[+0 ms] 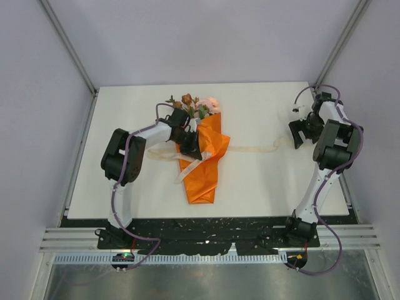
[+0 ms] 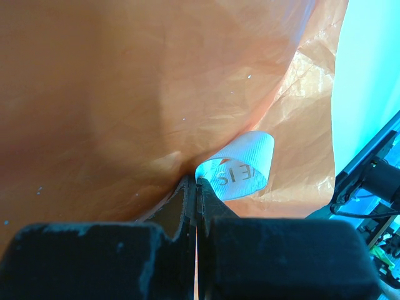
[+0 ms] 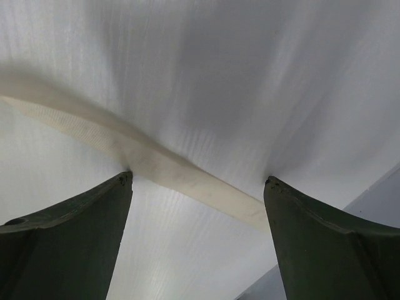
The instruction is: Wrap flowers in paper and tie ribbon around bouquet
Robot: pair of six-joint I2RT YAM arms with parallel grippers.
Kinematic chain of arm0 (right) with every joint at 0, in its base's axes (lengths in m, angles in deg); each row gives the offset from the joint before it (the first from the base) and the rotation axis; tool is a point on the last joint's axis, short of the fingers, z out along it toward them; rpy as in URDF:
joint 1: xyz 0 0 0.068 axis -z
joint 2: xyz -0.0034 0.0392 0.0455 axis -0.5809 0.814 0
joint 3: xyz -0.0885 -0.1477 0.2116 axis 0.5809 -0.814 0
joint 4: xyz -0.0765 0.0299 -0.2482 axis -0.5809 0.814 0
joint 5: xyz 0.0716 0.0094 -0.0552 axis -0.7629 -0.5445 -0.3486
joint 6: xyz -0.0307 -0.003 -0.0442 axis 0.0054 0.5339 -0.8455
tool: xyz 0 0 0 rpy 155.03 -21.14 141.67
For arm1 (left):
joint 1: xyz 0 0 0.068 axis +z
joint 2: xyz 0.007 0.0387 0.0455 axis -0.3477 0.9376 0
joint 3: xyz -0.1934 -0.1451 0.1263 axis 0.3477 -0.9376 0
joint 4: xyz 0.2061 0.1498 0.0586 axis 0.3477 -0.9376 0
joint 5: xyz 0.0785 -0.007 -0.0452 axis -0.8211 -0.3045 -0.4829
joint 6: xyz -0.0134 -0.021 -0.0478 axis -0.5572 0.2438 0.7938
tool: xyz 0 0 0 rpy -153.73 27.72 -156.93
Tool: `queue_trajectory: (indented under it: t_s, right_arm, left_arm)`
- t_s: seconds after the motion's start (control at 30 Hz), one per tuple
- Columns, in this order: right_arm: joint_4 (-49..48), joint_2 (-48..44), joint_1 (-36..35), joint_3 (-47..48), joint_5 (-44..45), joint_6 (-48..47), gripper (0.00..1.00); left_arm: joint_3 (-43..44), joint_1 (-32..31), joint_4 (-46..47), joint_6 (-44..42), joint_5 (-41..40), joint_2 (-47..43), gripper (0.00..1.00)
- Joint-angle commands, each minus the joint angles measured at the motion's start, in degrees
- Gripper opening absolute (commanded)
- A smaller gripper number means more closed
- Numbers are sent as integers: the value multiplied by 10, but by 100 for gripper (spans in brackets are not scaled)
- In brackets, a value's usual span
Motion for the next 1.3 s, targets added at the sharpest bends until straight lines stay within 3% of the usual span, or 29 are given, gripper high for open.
queue_trajectory:
  t_s: [0.0,0.1,0.2,0.3,0.33,0.37,0.5,0.73,0.87,1.03,1.27]
  right_arm:
    - [-26,31,-9,2,28,-21,88]
    - [-14,49,-10,-1,31,-37,72]
    - [25,75,-11,15,27,-49,45]
    - [60,86,-12,14,13,-64,29]
    - [63,85,-10,12,13,-67,14]
    - [63,74,-10,6,14,-68,5]
    - [100,1,3,-1,-53,-77,5]
    - [238,-188,7,14,-314,-105,5]
    - [302,-256,7,70,-420,-95,5]
    - [291,-313,7,107,-513,-41,5]
    - [205,-371,8,121,-564,72,5]
  left_arm:
    - [13,-2,15,0,-4,7,0]
    - [14,-2,13,-2,-4,7,0]
    - [15,-3,13,-3,-6,7,0]
    - [16,-2,11,-5,-6,6,0]
    - [16,-2,10,-5,-6,6,0]
    - [15,-2,10,-6,-6,5,0]
    - [11,-2,11,-10,-6,-8,0]
    - [10,-2,10,-18,-16,-24,0]
    - [10,-2,7,-26,-24,-19,0]
    - [13,-2,2,-28,-32,-8,0]
    - [11,-1,3,-28,-35,0,0]
